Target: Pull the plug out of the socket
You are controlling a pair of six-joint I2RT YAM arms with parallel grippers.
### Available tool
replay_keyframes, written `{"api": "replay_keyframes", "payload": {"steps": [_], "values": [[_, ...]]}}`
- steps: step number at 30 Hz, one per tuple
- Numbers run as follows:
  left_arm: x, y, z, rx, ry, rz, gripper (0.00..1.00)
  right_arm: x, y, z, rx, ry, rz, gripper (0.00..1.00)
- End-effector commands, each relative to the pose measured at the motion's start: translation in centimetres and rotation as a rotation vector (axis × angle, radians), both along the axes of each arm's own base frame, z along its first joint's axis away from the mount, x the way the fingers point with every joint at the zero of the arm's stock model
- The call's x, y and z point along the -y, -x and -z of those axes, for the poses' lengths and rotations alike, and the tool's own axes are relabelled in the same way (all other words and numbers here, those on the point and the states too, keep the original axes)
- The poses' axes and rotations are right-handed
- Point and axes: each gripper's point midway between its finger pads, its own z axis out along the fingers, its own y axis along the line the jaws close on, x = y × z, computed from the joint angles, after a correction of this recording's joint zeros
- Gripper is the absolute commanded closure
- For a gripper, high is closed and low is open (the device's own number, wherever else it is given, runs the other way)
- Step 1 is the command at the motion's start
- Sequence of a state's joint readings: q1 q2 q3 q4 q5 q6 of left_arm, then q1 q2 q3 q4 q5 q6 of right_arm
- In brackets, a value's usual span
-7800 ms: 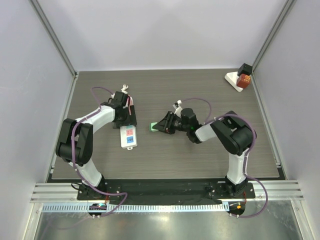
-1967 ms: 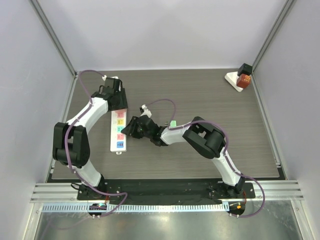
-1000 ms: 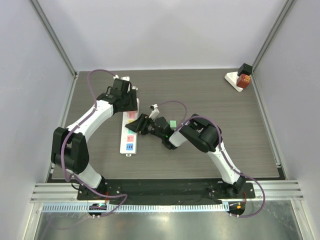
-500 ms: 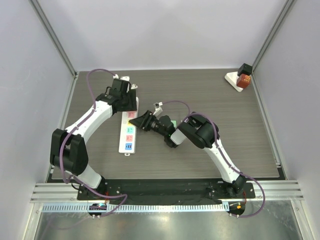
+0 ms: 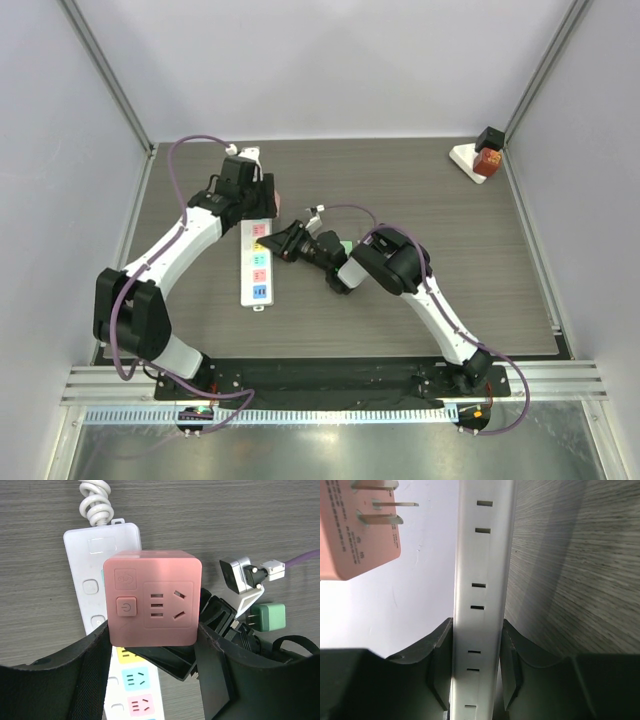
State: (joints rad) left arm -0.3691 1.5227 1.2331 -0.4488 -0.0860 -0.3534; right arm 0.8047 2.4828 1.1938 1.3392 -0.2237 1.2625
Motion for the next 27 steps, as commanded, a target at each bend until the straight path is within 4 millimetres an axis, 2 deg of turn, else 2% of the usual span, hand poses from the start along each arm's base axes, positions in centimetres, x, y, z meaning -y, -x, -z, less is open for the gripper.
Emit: {"api": "replay_keyframes", "payload": {"steps": [1,6,7,9,10,14,15,19,21,22,23,24,26,27], "values": [[-0.6,-1.0,-3.2,0.125,0.001,-0.030,1.00,0.7,0.7,8.1,-0.115,0.176,-0.002,0.85],[-3.4,-0.9,-5.0,0.196,-0.069,-0.147,1.00,-0.4,1.1,8.6,-0.089,0.279,-0.014,0.85],[-3.8,-0.6,-5.8,0.224,-0.067,-0.163,1.00,-0.4,1.2,9.1,-0.087,0.333,-0.015,0.84],[-4.5,-0.5,-6.3,0.253,-0.080,-0.190,1.00,-1.1,1.5,9.0,-0.068,0.375,-0.019,0.81],[-4.8,-0.2,-7.3,0.279,-0.075,-0.201,1.00,-1.0,1.5,9.3,-0.076,0.412,-0.006,0.79],[-5.4,0.1,-8.1,0.323,-0.075,-0.223,1.00,-1.0,1.7,9.0,-0.035,0.464,0.008,0.59],[-5.4,0.1,-8.1,0.325,-0.069,-0.222,1.00,-1.1,1.8,8.9,-0.030,0.467,0.006,0.57],[-5.2,0.1,-8.3,0.328,-0.059,-0.215,1.00,-1.0,2.4,8.6,0.002,0.485,0.004,0.39],[-5.1,0.1,-8.2,0.326,-0.056,-0.212,1.00,-0.9,2.6,7.4,0.028,0.466,0.009,0.34],[-4.9,0.0,-8.2,0.326,-0.048,-0.206,1.00,-0.9,2.4,6.4,0.058,0.436,0.019,0.28],[-4.7,0.1,-8.2,0.325,-0.042,-0.195,1.00,0.0,3.0,6.8,0.061,0.448,0.028,0.26],[-4.5,0.0,-8.2,0.324,-0.034,-0.187,1.00,0.0,2.9,5.1,0.102,0.425,0.041,0.22],[-3.5,-0.1,-8.3,0.323,-0.004,-0.149,1.00,1.2,3.5,5.3,0.105,0.452,0.071,0.19],[-3.1,-0.1,-8.2,0.320,0.006,-0.132,1.00,1.5,3.2,4.3,0.115,0.458,0.105,0.13]]}}
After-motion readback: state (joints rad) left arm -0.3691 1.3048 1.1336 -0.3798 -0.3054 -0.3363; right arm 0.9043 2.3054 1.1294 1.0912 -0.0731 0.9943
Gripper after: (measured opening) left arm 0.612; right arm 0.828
